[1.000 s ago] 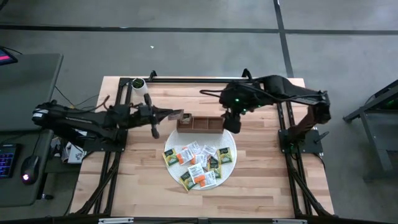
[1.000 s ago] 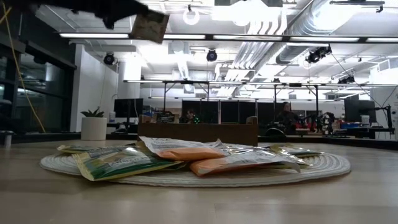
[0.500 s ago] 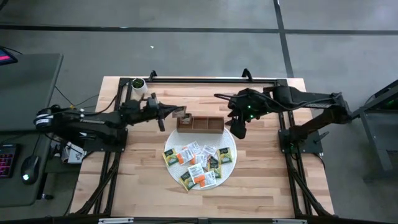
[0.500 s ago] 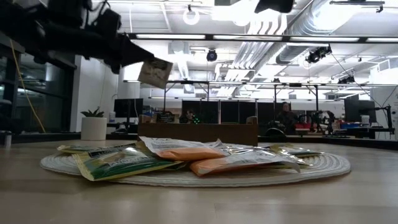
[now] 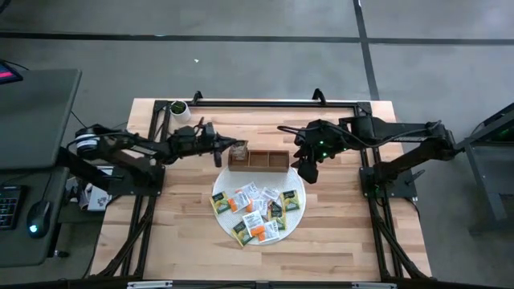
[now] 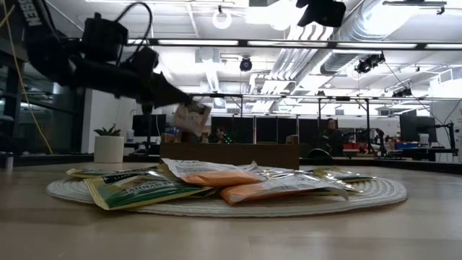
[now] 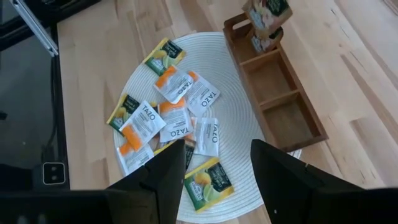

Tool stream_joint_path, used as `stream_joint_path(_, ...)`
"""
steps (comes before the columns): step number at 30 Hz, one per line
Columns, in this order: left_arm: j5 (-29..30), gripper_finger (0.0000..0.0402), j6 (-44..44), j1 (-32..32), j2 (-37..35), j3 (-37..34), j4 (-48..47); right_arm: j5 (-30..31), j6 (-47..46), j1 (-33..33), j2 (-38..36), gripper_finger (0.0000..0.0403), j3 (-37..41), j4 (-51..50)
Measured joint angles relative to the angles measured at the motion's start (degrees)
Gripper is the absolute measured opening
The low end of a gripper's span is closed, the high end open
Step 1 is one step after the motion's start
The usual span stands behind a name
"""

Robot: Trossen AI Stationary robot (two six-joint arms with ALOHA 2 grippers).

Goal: Pick & Place Tea
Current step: Put the brown tea bag into the left section of the wooden organizer, then put the yellow tea bag into the right section of the wooden organizer

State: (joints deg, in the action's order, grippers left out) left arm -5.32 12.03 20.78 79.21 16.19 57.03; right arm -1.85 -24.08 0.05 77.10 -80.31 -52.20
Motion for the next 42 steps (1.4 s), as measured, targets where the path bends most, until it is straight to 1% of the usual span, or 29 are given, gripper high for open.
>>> stream_joint_path(6,-0.2,0.0000,1.3,0.0,4.7,0.0,5.3,0.0,0.0,0.0,0.0,0.0179,0.0,0.0)
stream_joint_path(10,-0.2,0.0000,1.8,0.0,7.4,0.1,5.3,0.0,0.0,0.0,0.0,0.0179,0.0,0.0)
stream_joint_path(14,-0.2,0.0000,2.9,0.0,8.7,0.1,5.4,0.0,0.0,0.0,0.0,0.0179,0.0,0.0)
stream_joint_path(17,1.0,0.0000,3.9,0.0,9.9,0.1,5.4,-0.1,0.0,0.0,0.0,0.0179,0.0,0.2)
stream_joint_path(23,1.7,0.0009,4.0,-0.1,10.0,0.1,5.1,-0.1,-0.1,0.0,0.0,0.0179,0.0,0.2)
stream_joint_path(26,1.6,0.0028,2.8,-0.2,10.0,0.1,4.5,-0.2,-0.1,0.0,0.0,0.0179,0.0,0.2)
stream_joint_path(28,1.5,0.0049,1.4,-0.2,10.0,0.2,4.6,-0.3,-0.1,0.0,0.0,0.0179,0.0,0.2)
stream_joint_path(32,1.5,0.0104,-0.1,-0.2,9.5,1.1,4.7,-0.3,-0.4,0.0,0.0,0.0179,0.0,0.2)
stream_joint_path(35,1.0,0.0147,-0.9,-0.1,9.0,2.0,7.3,-0.6,-0.5,0.0,0.0,0.0179,0.0,0.2)
stream_joint_path(37,0.2,0.0169,-1.9,-0.1,8.4,2.9,9.2,-0.6,-0.5,0.0,0.0,0.0179,0.0,0.2)
stream_joint_path(39,-0.8,0.0182,-2.5,0.4,7.0,4.0,10.4,-0.6,-0.5,0.0,0.0,0.0179,0.0,0.2)
stream_joint_path(42,-6.0,0.0183,-2.0,2.2,4.1,5.8,10.4,-0.7,-0.5,0.1,0.0,0.0179,0.0,0.2)
